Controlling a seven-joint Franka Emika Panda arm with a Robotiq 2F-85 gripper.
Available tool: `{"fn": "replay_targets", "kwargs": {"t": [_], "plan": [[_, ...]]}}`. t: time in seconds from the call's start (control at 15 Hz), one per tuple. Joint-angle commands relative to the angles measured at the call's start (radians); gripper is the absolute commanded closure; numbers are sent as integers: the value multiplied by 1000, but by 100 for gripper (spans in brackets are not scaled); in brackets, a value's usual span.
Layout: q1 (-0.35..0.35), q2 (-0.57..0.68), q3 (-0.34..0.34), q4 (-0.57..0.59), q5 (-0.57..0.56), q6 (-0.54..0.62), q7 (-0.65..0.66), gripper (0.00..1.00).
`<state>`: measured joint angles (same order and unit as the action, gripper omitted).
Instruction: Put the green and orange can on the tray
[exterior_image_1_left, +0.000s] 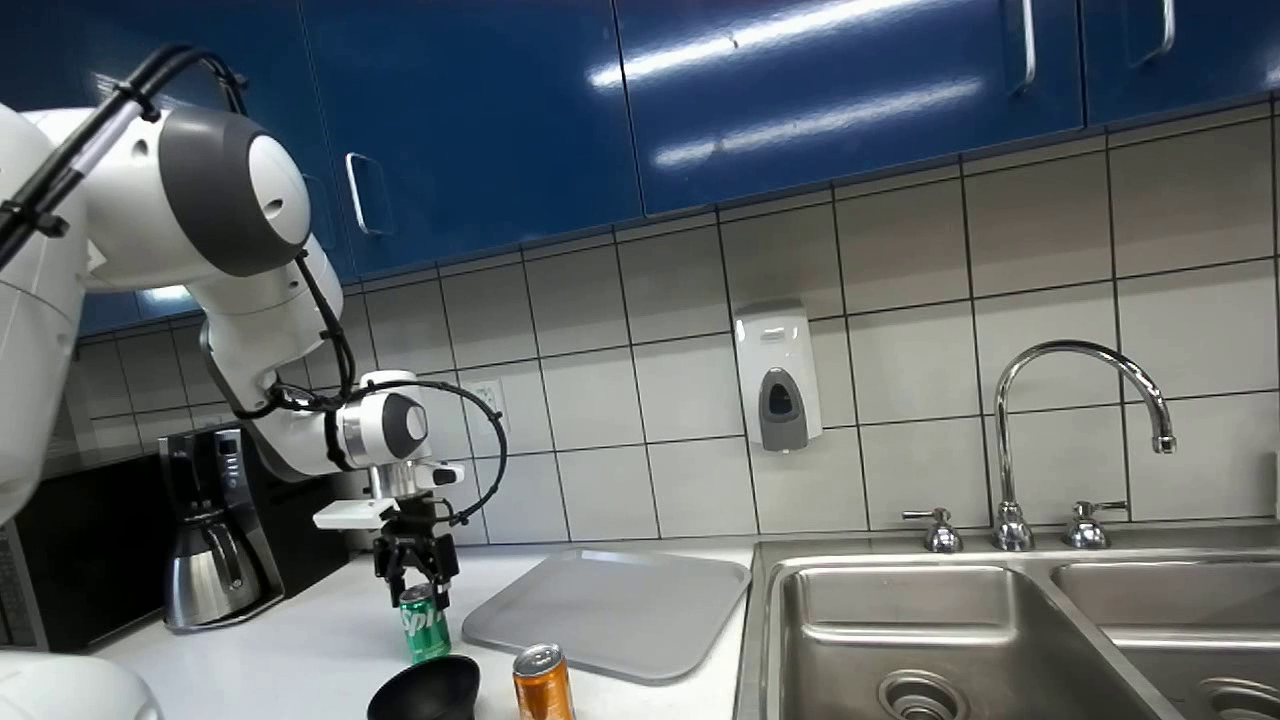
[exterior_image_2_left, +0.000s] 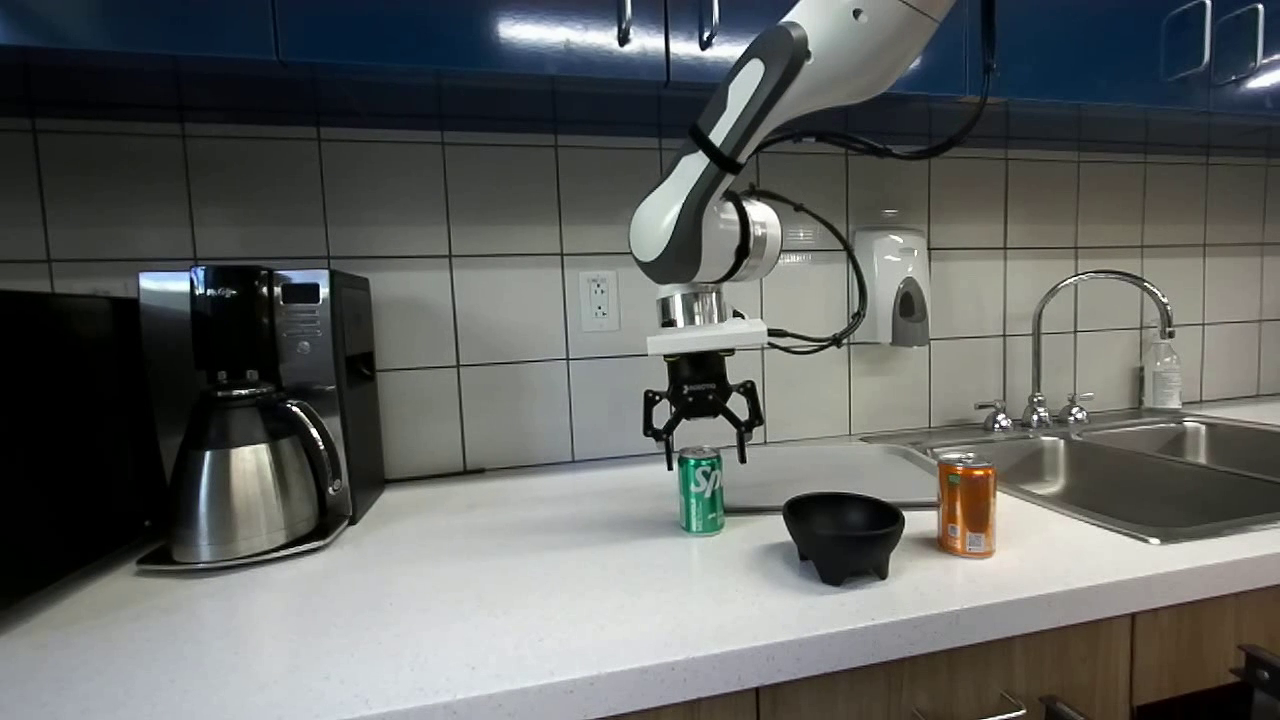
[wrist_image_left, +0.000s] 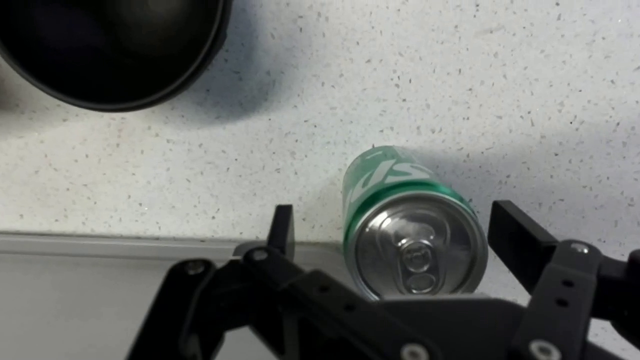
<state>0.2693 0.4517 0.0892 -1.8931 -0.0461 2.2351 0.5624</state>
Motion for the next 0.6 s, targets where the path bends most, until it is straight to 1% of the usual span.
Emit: {"fn": "replay_targets", "kwargs": {"t": [0.0,0.4,0.53], "plan": [[14,39,-8,37,-1,-11,-23,0],[22,76,-14,63,-6,5,-28,0],[21,70,-10,64,6,-5,-26,0]]}}
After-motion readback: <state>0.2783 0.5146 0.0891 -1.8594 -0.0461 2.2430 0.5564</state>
